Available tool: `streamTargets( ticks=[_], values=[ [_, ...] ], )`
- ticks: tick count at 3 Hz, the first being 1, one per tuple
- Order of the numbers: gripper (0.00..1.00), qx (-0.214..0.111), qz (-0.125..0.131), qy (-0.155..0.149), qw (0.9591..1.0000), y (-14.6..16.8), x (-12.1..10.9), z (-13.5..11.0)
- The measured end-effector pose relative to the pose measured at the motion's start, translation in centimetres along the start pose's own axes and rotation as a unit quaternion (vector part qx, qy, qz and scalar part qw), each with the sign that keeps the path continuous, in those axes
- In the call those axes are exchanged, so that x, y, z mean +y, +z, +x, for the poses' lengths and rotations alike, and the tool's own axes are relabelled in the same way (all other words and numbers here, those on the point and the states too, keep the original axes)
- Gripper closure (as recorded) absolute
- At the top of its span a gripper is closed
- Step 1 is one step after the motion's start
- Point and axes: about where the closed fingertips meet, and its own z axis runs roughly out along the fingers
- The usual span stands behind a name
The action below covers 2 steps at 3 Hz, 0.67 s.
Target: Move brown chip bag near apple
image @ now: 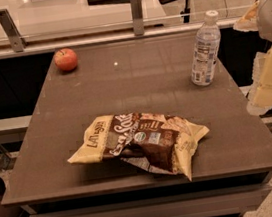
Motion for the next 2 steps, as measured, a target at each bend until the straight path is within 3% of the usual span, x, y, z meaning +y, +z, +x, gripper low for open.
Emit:
streamTargets(
  ticks=[2],
  values=[
    [0.00,-0.026,-0.053,-0.008,0.9982,1.9,2.4,-5.1]
  ],
)
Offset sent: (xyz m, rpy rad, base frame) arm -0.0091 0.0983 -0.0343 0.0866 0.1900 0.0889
